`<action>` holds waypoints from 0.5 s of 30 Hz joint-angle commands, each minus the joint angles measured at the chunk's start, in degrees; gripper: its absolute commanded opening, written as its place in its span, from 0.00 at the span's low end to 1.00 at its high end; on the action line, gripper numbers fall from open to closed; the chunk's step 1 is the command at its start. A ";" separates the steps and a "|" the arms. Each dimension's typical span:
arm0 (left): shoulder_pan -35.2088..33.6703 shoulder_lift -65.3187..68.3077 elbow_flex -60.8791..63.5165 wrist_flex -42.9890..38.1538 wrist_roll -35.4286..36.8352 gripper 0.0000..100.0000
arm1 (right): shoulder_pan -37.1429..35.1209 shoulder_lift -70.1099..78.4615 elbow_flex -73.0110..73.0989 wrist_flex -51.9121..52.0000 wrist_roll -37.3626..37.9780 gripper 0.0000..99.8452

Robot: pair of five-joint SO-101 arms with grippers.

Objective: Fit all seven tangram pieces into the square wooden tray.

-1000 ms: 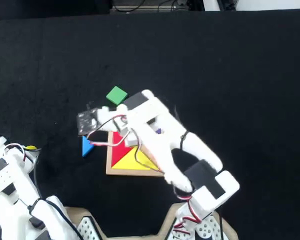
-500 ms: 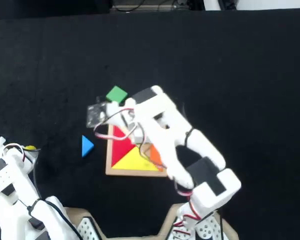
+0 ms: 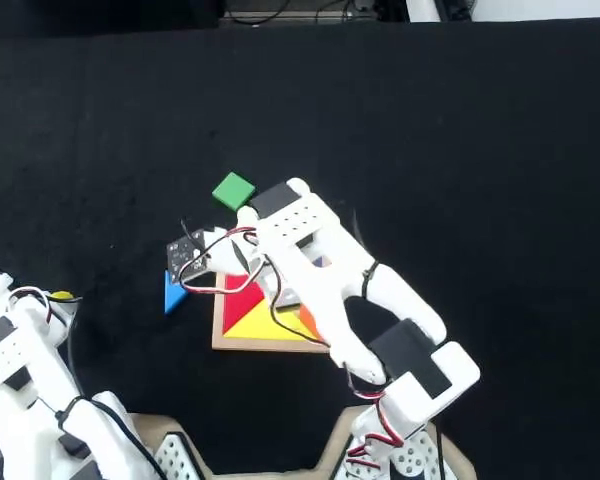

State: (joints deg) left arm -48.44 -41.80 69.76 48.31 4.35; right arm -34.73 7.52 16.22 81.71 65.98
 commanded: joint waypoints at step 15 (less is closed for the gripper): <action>0.92 -0.62 -0.22 -1.05 0.09 0.28 | 2.99 5.23 1.54 -4.48 1.05 0.01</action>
State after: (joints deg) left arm -48.44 -41.80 69.76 48.31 4.35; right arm -32.70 13.14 18.95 77.76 66.24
